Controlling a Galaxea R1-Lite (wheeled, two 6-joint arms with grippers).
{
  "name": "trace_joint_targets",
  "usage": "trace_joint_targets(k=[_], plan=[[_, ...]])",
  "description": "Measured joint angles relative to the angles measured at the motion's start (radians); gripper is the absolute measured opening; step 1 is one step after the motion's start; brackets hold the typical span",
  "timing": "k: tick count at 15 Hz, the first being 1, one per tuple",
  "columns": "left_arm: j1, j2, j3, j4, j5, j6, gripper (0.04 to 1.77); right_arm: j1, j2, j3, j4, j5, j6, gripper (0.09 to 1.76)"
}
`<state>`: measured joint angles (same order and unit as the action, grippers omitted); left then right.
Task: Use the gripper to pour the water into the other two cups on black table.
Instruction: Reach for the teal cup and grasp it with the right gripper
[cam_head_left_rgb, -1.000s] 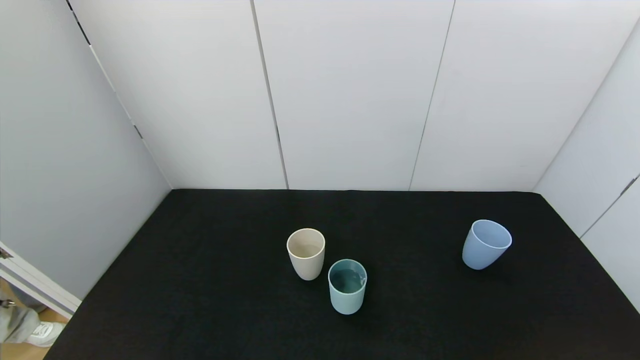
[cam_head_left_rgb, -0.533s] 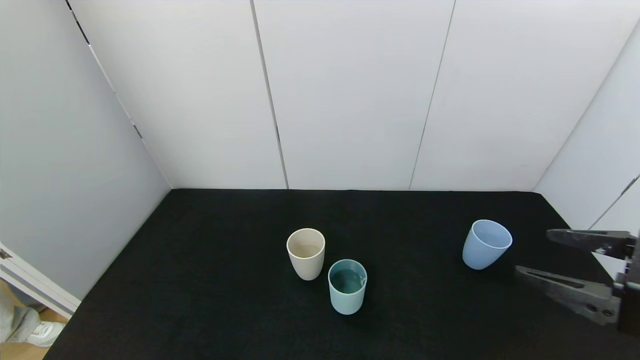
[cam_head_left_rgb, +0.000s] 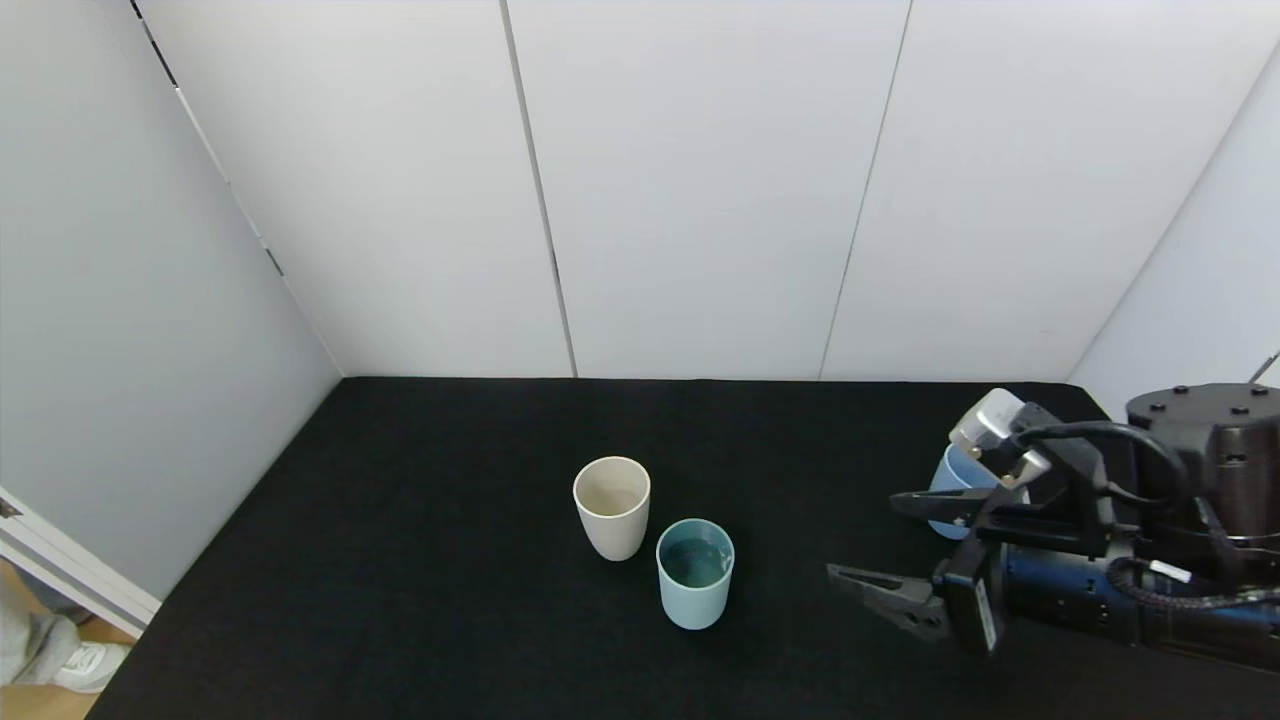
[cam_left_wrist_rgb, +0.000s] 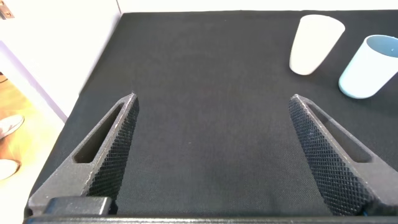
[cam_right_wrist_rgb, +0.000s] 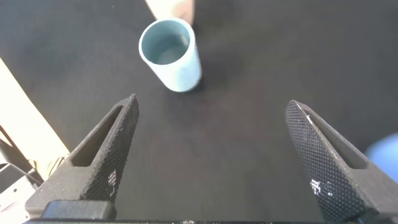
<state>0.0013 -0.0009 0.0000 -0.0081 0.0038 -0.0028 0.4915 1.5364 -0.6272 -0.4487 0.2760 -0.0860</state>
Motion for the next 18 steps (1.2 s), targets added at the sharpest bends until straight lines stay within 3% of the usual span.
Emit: trace_joint_targets(k=[3, 6, 18], plan=[[0.000, 0.000, 0.000, 0.000, 0.000, 0.000, 1.72, 0.052, 0.122, 0.038, -0.182, 0.001, 0.001, 1.71], [0.000, 0.000, 0.000, 0.000, 0.000, 0.000, 1.72, 0.094, 0.230, 0.052, -0.284, 0.002, 0.003, 1.71], [0.000, 0.000, 0.000, 0.000, 0.000, 0.000, 1.72, 0.149, 0.481, -0.035, -0.375, 0.002, 0.003, 1.71]])
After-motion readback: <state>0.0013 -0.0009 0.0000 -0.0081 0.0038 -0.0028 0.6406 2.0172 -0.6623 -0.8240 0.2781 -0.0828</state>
